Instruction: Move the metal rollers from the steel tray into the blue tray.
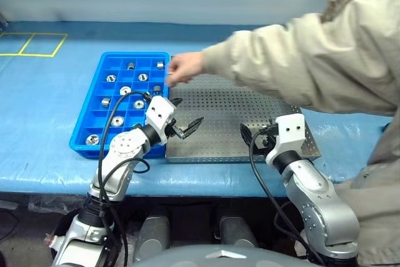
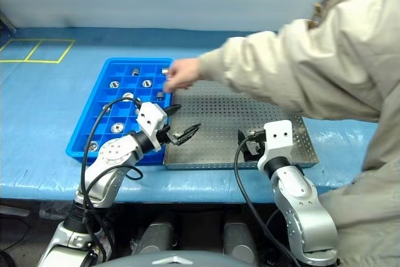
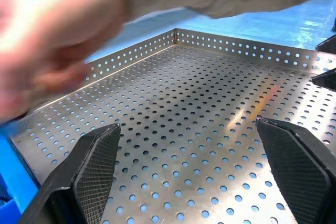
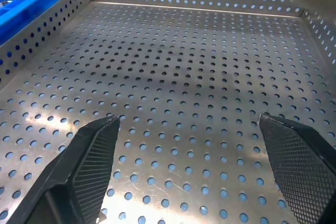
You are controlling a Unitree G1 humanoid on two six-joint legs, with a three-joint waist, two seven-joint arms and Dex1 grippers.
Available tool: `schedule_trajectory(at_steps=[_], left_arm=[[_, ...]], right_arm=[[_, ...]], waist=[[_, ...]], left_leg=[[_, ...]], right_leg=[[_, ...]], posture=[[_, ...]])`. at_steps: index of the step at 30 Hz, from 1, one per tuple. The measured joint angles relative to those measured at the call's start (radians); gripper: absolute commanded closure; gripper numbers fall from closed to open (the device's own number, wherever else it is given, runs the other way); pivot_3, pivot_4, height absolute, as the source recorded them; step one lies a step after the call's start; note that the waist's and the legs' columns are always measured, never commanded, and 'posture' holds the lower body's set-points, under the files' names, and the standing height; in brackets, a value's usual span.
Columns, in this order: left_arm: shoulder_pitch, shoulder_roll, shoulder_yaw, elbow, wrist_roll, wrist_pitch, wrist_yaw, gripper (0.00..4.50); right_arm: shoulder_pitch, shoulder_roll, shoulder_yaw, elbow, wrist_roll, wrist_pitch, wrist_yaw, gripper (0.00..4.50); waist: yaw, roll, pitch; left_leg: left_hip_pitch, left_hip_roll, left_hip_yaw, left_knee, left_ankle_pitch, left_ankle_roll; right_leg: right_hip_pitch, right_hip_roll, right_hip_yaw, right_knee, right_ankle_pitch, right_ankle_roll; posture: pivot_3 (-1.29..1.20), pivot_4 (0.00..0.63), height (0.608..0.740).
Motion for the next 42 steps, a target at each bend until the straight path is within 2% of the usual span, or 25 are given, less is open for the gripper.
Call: schedule_trajectory(at_steps=[16, 27, 37, 42], left_arm=[[0.017, -0.008, 0.001, -0.009, -0.002, 0.007, 0.015, 0.0], [0.06, -0.006, 0.017, -0.05, -0.028, -0.002, 0.01, 0.0], [0.089, 0.001, 0.037, -0.081, -0.035, -0.003, 0.019, 0.0], [0.096, 0.001, 0.038, -0.082, -0.035, -0.002, 0.03, 0.0]], right_arm=[[-0.024, 0.015, -0.015, 0.006, -0.004, 0.036, -0.033, 0.04], [-0.28, 0.155, -0.048, 0.345, -0.058, -0.021, -0.172, 0.04], [-0.439, 0.164, -0.054, 0.615, -0.08, -0.14, -0.168, 0.04], [-0.455, 0.172, -0.033, 0.679, -0.089, -0.169, -0.151, 0.04]], waist=[[0.0, 0.0, 0.0], [0.011, 0.0, 0.0], [0.031, 0.0, 0.0], [0.037, 0.0, 0.0]], left_leg=[[0.0, 0.0, 0.0, 0.0, 0.0, 0.0], [0.001, -0.001, 0.001, 0.001, 0.001, 0.002], [0.001, -0.001, 0.001, 0.0, 0.002, 0.002], [0.001, -0.001, 0.001, -0.001, 0.002, 0.002]], right_leg=[[0.0, 0.0, 0.0, 0.0, 0.0, 0.0], [0.001, 0.0, 0.001, 0.001, 0.001, 0.001], [0.001, 0.0, 0.002, 0.001, 0.001, 0.001], [0.001, 0.0, 0.002, 0.001, 0.001, 0.001]], posture=[[0.1, 0.15, 0.74], [0.16, 0.15, 0.74], [0.18, 0.15, 0.74], [0.2, 0.15, 0.74]])
